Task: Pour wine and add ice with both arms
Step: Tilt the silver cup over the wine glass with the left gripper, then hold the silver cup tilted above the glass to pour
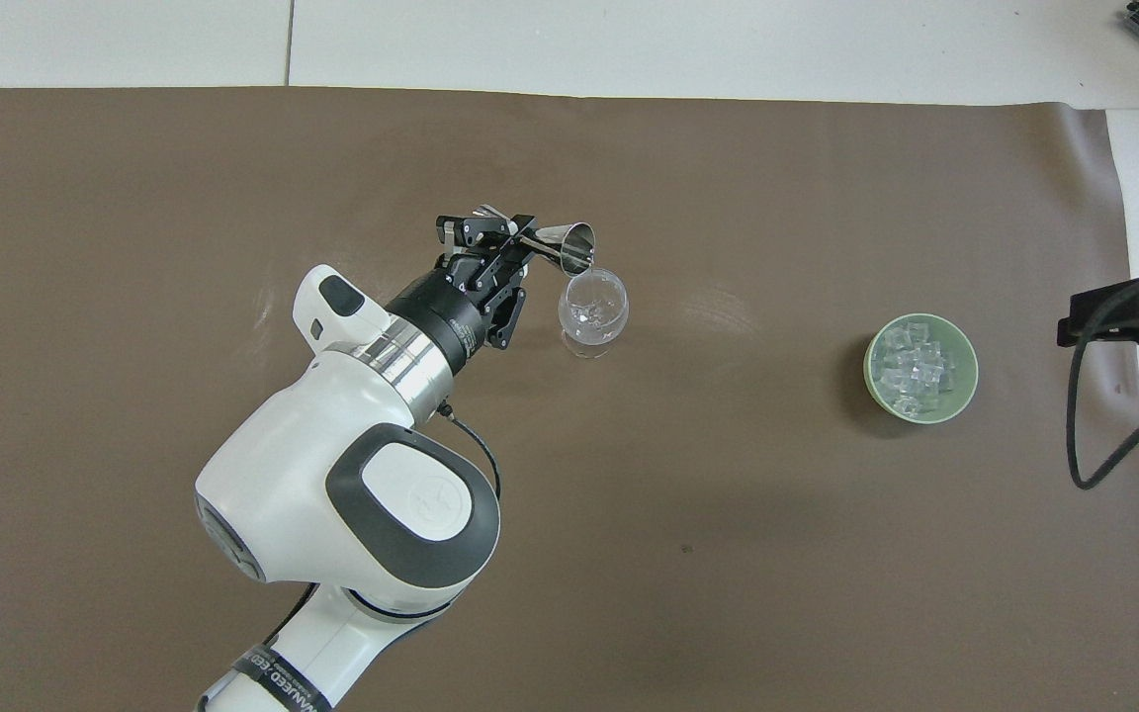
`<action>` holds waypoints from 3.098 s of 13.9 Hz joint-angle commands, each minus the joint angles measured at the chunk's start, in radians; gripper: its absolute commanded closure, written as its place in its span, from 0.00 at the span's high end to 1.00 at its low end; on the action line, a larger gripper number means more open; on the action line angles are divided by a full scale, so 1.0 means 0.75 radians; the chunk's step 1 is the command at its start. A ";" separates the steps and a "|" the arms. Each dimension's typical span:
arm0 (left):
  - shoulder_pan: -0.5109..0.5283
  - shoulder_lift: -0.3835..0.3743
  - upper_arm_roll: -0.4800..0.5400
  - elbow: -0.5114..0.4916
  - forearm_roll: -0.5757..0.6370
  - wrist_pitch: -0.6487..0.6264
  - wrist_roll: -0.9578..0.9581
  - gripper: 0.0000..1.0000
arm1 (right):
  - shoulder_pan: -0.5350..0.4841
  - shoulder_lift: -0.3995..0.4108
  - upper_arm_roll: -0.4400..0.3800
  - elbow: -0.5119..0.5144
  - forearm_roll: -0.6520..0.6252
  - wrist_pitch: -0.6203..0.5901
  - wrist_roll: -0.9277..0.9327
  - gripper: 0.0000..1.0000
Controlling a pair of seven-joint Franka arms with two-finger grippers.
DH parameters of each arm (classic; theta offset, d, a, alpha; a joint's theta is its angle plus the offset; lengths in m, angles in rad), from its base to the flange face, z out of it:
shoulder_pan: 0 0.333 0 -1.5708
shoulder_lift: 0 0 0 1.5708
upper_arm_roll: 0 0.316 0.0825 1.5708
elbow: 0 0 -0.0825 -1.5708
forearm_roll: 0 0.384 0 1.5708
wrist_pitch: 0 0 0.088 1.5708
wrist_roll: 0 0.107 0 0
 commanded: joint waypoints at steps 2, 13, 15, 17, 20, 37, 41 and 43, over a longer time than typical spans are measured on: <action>-0.047 0.040 0.017 0.055 0.037 0.096 0.049 0.00 | 0.000 -0.029 0.003 -0.032 -0.010 -0.002 -0.037 1.00; -0.061 0.069 0.013 0.051 0.166 0.112 0.194 0.00 | 0.000 -0.029 0.003 -0.032 -0.010 -0.002 -0.037 1.00; -0.069 0.069 0.013 0.043 0.164 0.114 0.247 0.00 | 0.000 -0.029 0.003 -0.032 -0.010 -0.002 -0.037 1.00; -0.075 0.067 0.013 0.026 0.164 0.124 0.351 0.00 | 0.000 -0.029 0.003 -0.032 -0.010 -0.002 -0.037 1.00; -0.079 0.067 0.013 0.022 0.164 0.139 0.454 0.00 | 0.000 -0.029 0.003 -0.032 -0.010 -0.002 -0.037 1.00; -0.139 0.085 0.009 0.022 0.160 0.223 0.732 0.00 | 0.000 -0.029 0.003 -0.032 -0.010 -0.002 -0.039 1.00; -0.120 0.081 0.009 0.026 0.148 0.174 0.720 0.00 | 0.000 -0.029 0.003 -0.032 -0.010 -0.004 -0.039 1.00; -0.110 0.069 0.009 0.030 0.111 0.127 0.702 0.00 | -0.002 -0.029 0.003 -0.032 -0.010 -0.004 -0.039 1.00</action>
